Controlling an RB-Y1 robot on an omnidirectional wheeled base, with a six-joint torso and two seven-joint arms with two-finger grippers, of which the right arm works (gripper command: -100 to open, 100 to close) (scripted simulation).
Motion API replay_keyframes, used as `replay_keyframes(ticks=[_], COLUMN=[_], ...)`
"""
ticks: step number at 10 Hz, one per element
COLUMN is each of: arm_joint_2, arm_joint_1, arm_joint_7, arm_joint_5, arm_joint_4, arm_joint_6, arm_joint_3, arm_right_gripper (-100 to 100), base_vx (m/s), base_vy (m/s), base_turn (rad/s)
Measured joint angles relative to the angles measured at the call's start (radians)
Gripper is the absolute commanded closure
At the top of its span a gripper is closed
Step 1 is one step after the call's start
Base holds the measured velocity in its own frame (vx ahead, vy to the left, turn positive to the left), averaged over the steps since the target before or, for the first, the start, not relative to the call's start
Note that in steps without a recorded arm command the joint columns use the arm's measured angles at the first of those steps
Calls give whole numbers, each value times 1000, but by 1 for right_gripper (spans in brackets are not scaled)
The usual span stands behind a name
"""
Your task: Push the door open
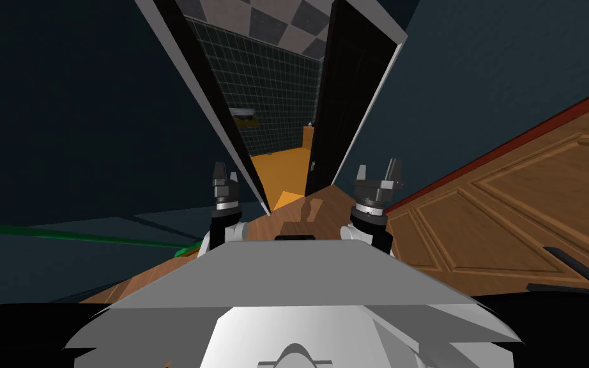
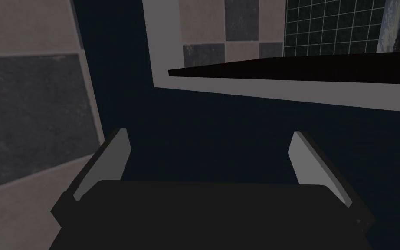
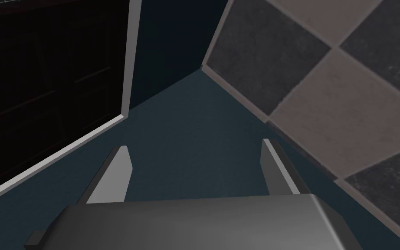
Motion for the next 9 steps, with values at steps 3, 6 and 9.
replay_keyframes(ticks=[3,6,9], arm_joint_2=[-8,-16,-22], arm_joint_1=[-26,-48,-71], arm_joint_7=[4,7,11], arm_joint_5=[5,9,15], arm_joint_4=[66,122,189], arm_joint_6=[-7,-9,-18], arm_joint_3=[7,13,20], arm_right_gripper=[-100,-100,-100], base_vx=[128,88,85], base_vy=[-96,-66,-63], base_turn=[49,28,35])
